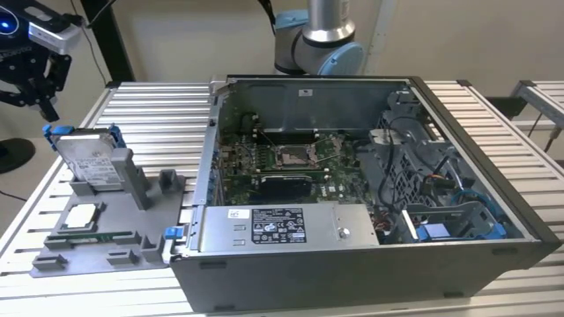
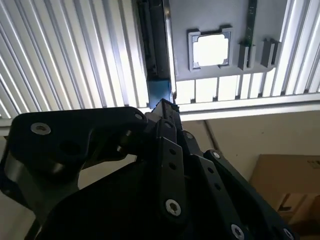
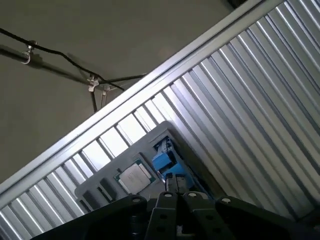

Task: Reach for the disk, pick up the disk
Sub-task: 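Pick up the disk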

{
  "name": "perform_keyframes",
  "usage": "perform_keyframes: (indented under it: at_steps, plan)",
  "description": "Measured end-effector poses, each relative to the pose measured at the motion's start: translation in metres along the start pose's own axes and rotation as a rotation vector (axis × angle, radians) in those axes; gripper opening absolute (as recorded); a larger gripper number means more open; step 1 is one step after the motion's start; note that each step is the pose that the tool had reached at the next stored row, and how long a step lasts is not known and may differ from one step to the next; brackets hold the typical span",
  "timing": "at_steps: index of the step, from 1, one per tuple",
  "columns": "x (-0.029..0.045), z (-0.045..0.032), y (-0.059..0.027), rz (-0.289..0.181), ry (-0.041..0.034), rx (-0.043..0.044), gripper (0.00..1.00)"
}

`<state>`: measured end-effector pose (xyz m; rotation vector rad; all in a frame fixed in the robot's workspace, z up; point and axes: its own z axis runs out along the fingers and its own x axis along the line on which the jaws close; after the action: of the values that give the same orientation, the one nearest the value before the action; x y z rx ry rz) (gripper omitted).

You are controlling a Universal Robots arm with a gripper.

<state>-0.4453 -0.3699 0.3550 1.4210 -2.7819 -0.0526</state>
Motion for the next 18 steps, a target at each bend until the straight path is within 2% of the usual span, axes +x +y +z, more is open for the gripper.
perform_keyframes:
  at_steps: [13, 18]
  plan:
    - [0.0, 0.0, 0.0, -0.235, 0.0088, 0.0001, 0.0]
    - [0.0, 0.0, 0.0, -0.327, 0.01, 0.0043, 0.0]
